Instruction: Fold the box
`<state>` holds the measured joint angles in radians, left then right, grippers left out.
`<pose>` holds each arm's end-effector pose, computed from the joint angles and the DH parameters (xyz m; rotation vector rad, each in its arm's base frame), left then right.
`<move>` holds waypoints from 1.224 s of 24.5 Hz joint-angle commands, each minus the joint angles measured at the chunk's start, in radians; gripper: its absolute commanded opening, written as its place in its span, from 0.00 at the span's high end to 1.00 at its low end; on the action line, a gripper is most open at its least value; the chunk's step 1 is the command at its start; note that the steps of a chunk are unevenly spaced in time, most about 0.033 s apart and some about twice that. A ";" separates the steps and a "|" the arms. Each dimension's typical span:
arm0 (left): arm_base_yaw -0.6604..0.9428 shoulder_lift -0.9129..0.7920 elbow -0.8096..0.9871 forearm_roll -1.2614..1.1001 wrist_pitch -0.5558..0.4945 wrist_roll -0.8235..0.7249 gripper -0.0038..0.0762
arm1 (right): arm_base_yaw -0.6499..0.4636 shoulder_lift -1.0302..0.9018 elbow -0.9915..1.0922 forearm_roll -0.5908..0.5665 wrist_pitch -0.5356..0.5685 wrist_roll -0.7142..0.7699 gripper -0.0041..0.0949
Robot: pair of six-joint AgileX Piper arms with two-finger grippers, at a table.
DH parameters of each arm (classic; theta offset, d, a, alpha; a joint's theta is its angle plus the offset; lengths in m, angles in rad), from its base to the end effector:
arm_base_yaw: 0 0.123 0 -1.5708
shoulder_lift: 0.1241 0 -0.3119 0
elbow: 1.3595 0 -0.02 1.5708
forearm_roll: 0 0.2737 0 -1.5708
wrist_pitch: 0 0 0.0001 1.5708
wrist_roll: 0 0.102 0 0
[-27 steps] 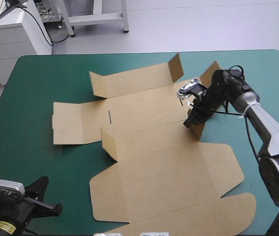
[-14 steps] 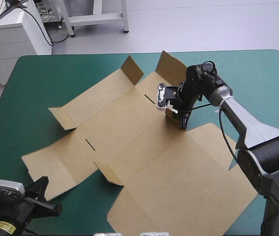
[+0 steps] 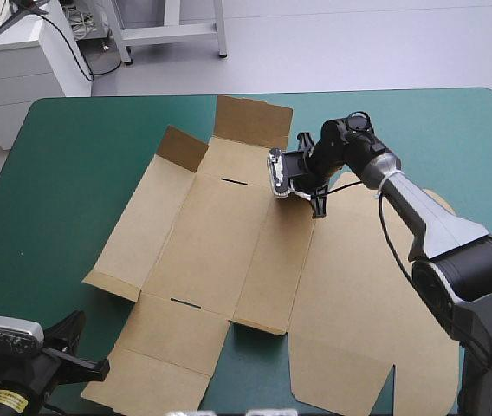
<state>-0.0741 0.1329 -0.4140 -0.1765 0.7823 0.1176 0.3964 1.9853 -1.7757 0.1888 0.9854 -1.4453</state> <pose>0.0384 -0.0155 0.2794 0.1459 1.9725 -0.1762 0.4364 0.2000 0.2874 -2.0551 1.6743 -0.1035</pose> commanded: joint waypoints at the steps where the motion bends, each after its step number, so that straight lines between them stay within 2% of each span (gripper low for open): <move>1: -0.005 0.016 -0.024 -0.013 -0.071 0.001 0.96 | 0.013 -0.056 -0.034 0.056 -0.042 -0.092 0.98; 3: -0.005 0.016 -0.024 -0.013 -0.071 0.001 0.96 | 0.022 -0.056 -0.034 0.076 -0.058 -0.138 0.98; 8: -0.005 0.016 -0.024 -0.013 -0.071 0.001 0.96 | 0.045 -0.056 -0.034 0.094 -0.133 -0.149 0.98; 13: -0.005 0.016 -0.024 -0.015 -0.071 0.001 0.96 | 0.046 -0.041 -0.034 0.108 -0.163 -0.149 0.98; 19: -0.005 0.016 -0.024 -0.015 -0.071 0.001 0.96 | 0.047 0.012 -0.034 0.271 -0.180 -0.149 0.97; 23: -0.005 0.016 -0.024 -0.015 -0.071 0.001 0.96 | 0.047 0.014 -0.034 0.300 -0.164 -0.141 0.79; 26: -0.005 0.016 -0.024 -0.015 -0.071 0.001 0.96 | 0.047 0.012 -0.034 0.379 -0.161 -0.065 0.44; 28: -0.005 0.016 -0.024 -0.015 -0.071 0.001 0.96 | 0.047 -0.008 -0.034 0.381 -0.163 -0.031 0.27; 30: -0.005 0.016 -0.024 -0.015 -0.071 0.001 0.96 | 0.047 -0.041 -0.049 0.381 -0.161 0.123 0.27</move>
<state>-0.0750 0.1329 -0.4140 -0.1770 0.7823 0.1176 0.4436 2.0481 -1.7777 0.5310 0.8407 -1.4497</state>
